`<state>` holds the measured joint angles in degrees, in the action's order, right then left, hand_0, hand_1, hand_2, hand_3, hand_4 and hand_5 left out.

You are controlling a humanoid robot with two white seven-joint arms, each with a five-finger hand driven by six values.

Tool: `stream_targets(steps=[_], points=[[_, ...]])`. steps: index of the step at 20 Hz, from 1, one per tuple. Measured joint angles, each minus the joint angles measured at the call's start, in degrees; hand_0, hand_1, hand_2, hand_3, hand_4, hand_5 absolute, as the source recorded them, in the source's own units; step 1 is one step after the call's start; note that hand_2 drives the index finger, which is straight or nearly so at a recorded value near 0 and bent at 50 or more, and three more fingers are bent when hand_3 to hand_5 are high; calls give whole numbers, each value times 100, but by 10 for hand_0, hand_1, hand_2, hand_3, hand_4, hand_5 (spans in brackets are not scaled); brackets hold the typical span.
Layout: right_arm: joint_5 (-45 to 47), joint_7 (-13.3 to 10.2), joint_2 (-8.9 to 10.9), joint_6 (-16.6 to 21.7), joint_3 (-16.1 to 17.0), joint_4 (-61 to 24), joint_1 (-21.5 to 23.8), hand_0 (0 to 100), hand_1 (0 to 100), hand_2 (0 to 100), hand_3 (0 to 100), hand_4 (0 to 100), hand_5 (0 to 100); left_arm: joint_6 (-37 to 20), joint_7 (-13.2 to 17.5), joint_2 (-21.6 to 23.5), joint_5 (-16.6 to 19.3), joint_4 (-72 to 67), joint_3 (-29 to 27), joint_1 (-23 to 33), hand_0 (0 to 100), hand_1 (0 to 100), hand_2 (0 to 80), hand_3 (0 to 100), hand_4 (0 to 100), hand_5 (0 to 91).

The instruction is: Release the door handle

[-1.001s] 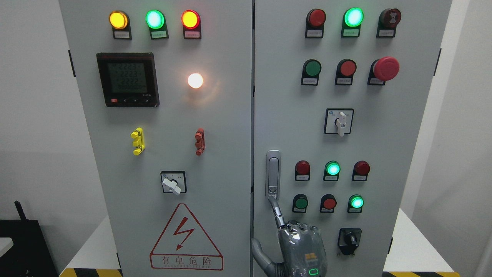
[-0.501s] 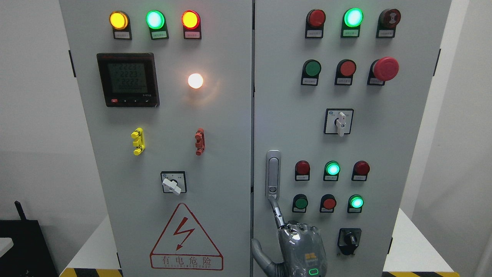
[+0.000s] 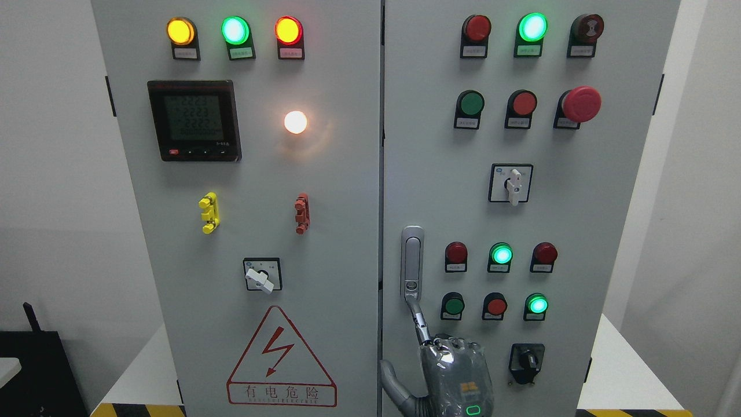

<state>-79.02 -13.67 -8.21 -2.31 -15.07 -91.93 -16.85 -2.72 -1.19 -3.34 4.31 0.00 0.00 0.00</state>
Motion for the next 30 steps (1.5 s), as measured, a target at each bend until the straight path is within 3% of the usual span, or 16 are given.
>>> stream_targets(steps=[21, 30], points=[[0, 14, 1, -10, -1, 0, 22, 365, 231, 0, 1000, 971, 994, -1, 0, 0, 0, 0, 0, 0, 120, 389, 0, 0, 0, 0], [0, 15, -2, -12, -3, -2, 22, 363, 233, 0, 1000, 941, 994, -1, 0, 0, 0, 0, 0, 0, 120, 389, 0, 0, 0, 0]])
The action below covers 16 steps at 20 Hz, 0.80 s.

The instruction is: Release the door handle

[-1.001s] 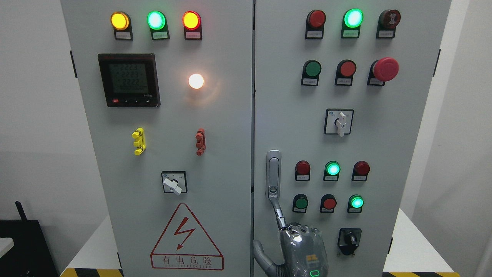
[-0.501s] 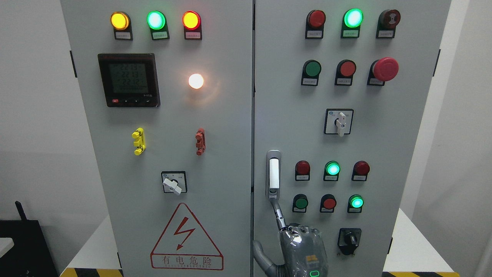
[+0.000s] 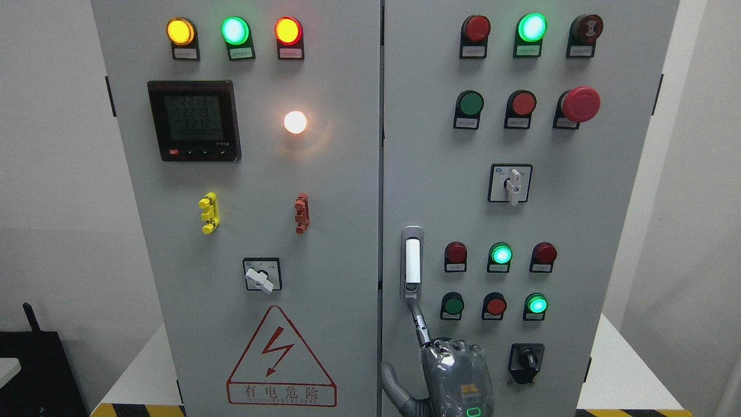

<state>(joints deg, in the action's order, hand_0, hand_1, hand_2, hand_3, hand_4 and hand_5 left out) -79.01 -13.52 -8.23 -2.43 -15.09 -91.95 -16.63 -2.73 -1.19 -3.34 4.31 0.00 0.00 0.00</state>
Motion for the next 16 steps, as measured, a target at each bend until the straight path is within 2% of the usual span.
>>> stream_targets(steps=[16], points=[[8, -54, -2, 13, 3, -23, -23, 362, 231, 0, 1000, 930, 994, 0, 0, 0, 0, 0, 0, 0, 120, 389, 0, 0, 0, 0]])
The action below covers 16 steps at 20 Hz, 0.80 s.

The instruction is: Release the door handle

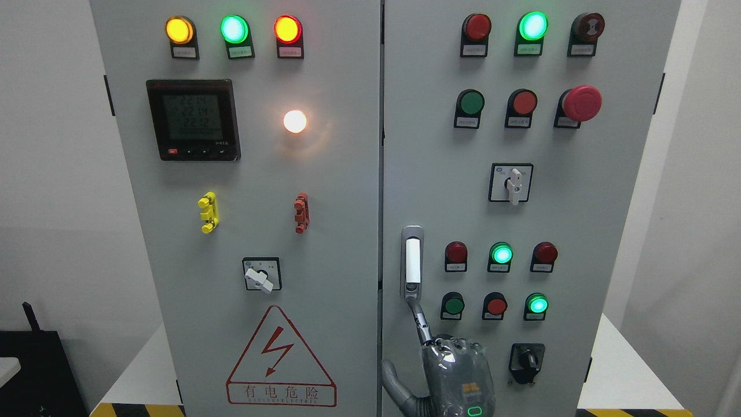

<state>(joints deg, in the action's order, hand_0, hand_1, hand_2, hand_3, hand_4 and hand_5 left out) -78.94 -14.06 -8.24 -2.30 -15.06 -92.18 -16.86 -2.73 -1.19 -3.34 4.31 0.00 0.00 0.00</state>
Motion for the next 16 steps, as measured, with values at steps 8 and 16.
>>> stream_targets(steps=[8, 16], points=[[2, -53, -1, 14, 4, -11, -9, 362, 229, 0, 1000, 929, 993, 0, 0, 0, 0, 0, 0, 0, 120, 389, 0, 0, 0, 0], [13, -91, -1, 20, 15, -32, -24, 361, 229, 0, 1000, 929, 992, 0, 0, 0, 0, 0, 0, 0, 120, 389, 0, 0, 0, 0]])
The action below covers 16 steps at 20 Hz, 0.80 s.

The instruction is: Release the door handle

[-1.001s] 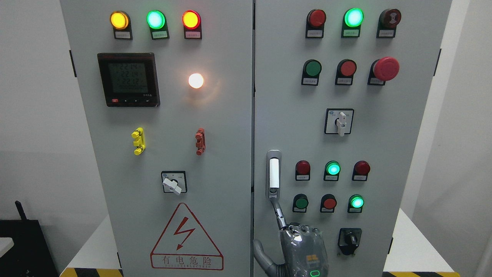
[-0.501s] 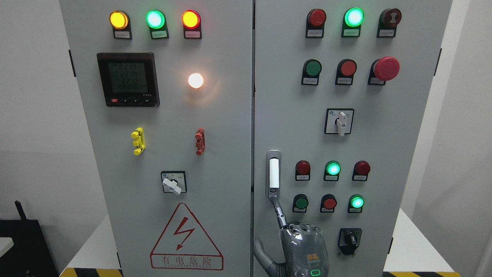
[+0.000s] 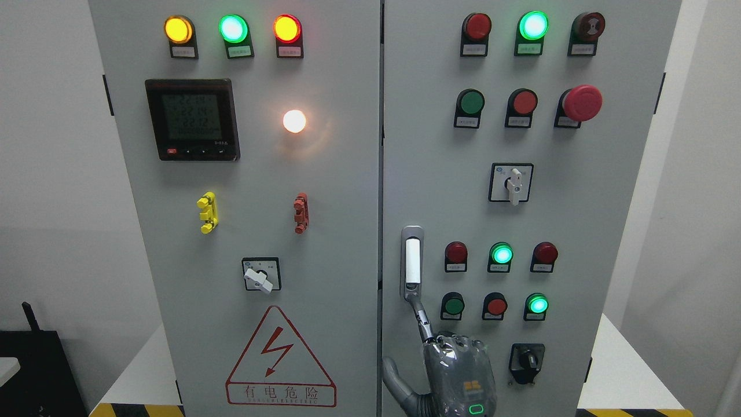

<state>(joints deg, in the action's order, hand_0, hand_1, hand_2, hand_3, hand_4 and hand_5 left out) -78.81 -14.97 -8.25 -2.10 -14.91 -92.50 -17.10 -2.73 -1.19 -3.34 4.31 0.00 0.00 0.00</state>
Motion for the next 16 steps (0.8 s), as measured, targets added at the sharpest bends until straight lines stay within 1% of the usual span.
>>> stream_targets(steps=[8, 13, 16], points=[[24, -117, -1, 46, 0, -56, 58, 369, 228, 0, 1000, 928, 992, 0, 0, 0, 0, 0, 0, 0, 120, 389, 0, 0, 0, 0], [40, -186, -1, 192, -9, -192, 303, 393, 225, 0, 1000, 929, 991, 0, 0, 0, 0, 0, 0, 0, 120, 389, 0, 0, 0, 0], [45, -230, -1, 360, -11, -299, 466, 423, 220, 0, 1000, 929, 992, 0, 0, 0, 0, 0, 0, 0, 120, 389, 0, 0, 0, 0]])
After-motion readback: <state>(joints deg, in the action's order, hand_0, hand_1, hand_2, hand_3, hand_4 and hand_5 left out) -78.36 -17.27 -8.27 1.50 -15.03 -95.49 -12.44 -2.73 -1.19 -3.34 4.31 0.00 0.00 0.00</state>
